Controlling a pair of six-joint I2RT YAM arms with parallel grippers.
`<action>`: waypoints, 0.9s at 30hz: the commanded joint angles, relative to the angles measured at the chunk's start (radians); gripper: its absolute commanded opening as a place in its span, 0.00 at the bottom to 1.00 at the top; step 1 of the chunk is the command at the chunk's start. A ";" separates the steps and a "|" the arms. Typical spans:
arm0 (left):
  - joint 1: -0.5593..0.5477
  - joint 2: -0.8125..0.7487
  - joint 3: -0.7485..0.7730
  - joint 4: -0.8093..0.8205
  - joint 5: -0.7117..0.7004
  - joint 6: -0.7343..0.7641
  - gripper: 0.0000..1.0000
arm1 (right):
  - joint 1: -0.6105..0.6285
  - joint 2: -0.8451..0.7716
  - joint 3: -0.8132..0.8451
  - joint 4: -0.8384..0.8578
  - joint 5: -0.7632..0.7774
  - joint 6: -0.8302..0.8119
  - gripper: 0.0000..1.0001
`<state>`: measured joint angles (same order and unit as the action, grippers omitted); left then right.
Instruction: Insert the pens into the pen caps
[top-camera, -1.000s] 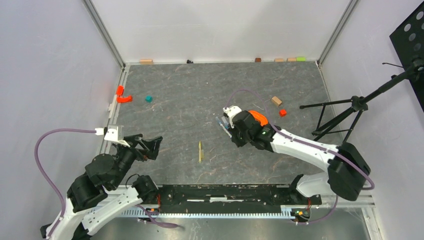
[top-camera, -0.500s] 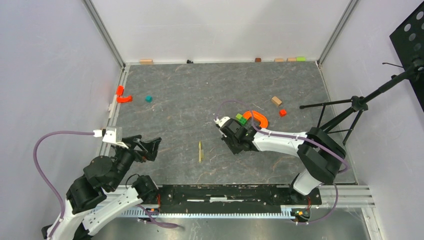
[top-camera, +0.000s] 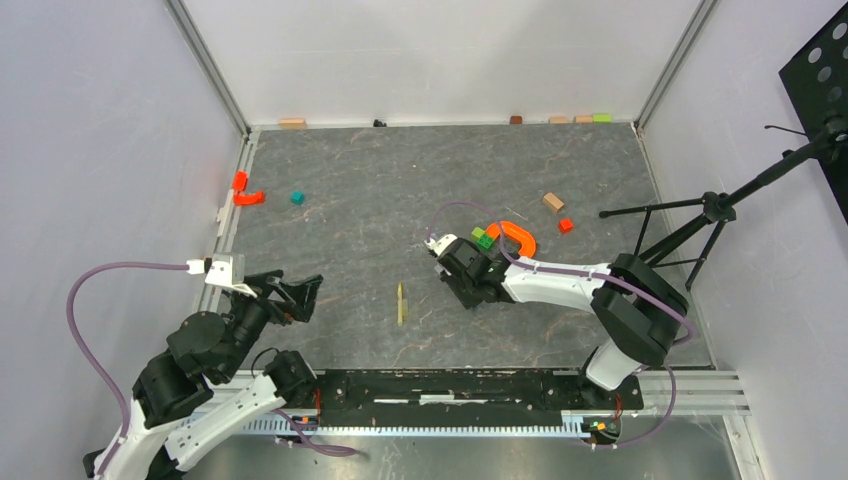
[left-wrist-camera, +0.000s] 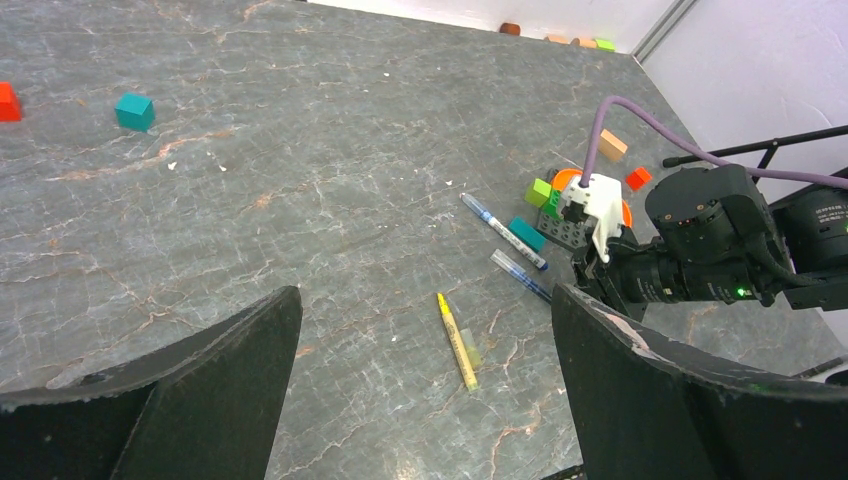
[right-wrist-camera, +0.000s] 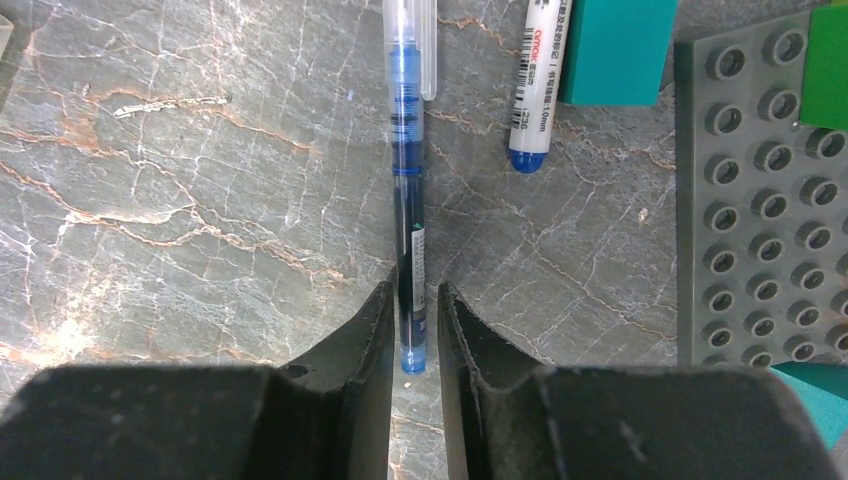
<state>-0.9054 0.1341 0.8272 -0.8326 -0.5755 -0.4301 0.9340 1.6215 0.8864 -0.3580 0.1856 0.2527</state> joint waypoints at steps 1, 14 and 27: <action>0.000 -0.006 -0.002 0.006 -0.019 0.004 0.99 | 0.006 0.007 0.039 0.002 0.017 -0.010 0.26; 0.000 0.269 0.016 -0.021 -0.037 -0.049 0.97 | 0.012 -0.130 0.063 -0.019 0.069 -0.054 0.47; 0.001 0.916 0.068 0.158 0.204 -0.149 0.89 | 0.005 -0.416 -0.151 -0.028 0.292 0.042 0.56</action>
<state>-0.9051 0.8749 0.8406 -0.7620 -0.4419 -0.5072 0.9405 1.2922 0.8040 -0.3828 0.3965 0.2462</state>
